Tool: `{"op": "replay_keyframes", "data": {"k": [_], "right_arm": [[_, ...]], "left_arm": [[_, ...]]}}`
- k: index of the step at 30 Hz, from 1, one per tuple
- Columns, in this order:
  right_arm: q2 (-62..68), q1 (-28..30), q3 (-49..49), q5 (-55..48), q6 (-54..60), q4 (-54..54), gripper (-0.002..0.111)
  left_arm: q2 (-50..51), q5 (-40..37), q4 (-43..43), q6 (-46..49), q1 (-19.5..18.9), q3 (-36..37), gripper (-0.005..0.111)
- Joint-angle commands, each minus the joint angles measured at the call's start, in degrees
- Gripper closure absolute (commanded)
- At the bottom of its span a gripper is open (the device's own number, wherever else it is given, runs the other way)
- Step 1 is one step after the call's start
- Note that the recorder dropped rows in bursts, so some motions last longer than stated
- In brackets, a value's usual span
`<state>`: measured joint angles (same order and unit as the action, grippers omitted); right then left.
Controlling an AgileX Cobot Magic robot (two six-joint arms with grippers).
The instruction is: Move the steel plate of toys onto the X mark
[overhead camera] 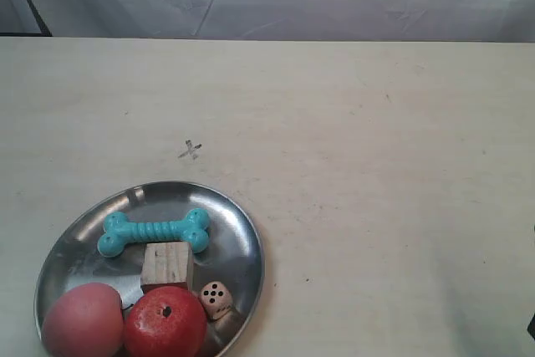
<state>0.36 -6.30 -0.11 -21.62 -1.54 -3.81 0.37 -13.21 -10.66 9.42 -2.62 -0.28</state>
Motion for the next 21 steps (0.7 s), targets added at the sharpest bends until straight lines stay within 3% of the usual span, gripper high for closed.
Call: {"op": "replay_keyframes", "data": {"k": [1, 21], "right_arm": [[-0.36, 0.3, 0.11, 0.56, -0.02, 0.11, 0.108], [-0.36, 0.3, 0.11, 0.9, -0.02, 0.11, 0.108]], "left_arm": [[-0.37, 0.83, -0.04, -0.04, -0.15, 0.28, 0.106], [-0.37, 0.83, 0.39, 0.15, -0.15, 0.28, 0.106]]}}
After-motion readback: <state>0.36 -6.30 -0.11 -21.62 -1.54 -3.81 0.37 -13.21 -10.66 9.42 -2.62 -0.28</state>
